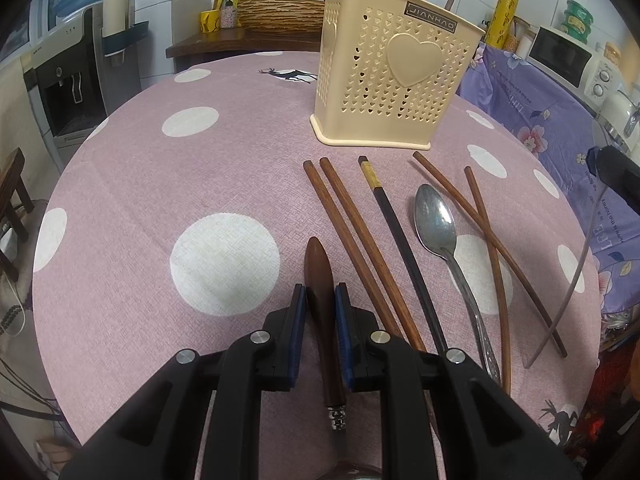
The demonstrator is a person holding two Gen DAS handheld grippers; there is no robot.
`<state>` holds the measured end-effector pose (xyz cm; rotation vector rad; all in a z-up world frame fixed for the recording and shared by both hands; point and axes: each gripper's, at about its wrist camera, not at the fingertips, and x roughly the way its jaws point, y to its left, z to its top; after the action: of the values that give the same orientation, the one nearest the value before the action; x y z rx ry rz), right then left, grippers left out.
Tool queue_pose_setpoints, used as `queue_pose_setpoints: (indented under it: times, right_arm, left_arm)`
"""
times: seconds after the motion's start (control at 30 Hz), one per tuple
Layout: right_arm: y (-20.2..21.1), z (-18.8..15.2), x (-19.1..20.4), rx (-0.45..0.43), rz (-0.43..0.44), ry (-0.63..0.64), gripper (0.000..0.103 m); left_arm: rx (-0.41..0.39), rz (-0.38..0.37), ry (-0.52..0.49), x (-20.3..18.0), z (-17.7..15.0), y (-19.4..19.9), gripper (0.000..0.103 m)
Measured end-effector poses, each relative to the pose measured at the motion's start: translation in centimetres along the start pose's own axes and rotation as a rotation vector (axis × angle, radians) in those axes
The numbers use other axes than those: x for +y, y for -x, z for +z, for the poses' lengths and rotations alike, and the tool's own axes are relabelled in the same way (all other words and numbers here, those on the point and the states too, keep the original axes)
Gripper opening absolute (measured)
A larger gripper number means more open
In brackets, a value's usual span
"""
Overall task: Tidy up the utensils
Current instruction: 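Grasp the wooden spatula with the left tool while the right tool grasps a metal spoon, then lower the spatula and spoon into the cream holder with both tools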
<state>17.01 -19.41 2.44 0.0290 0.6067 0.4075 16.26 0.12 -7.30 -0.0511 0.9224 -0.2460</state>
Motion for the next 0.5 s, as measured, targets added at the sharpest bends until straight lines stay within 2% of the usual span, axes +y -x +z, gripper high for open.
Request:
queue_pose_setpoints:
  times: [0.2,0.33,0.5]
  right_arm:
    - [-0.1,0.0,-0.2,-0.002,0.005,-0.016,0.037]
    - [0.2,-0.1,0.0,-0.008,0.008,-0.011,0.037]
    - [0.1,-0.3,-0.1,-0.007,0.007,-0.023,0.037]
  left_arm:
    - [0.017,0.026,-0.032,-0.4,0.6,-0.5,0.017]
    - [0.043,0.06,-0.079,-1.1,1.3,-1.1,0.019]
    - [0.04,0.108,-0.121,-1.8,1.3,-1.3,0.018]
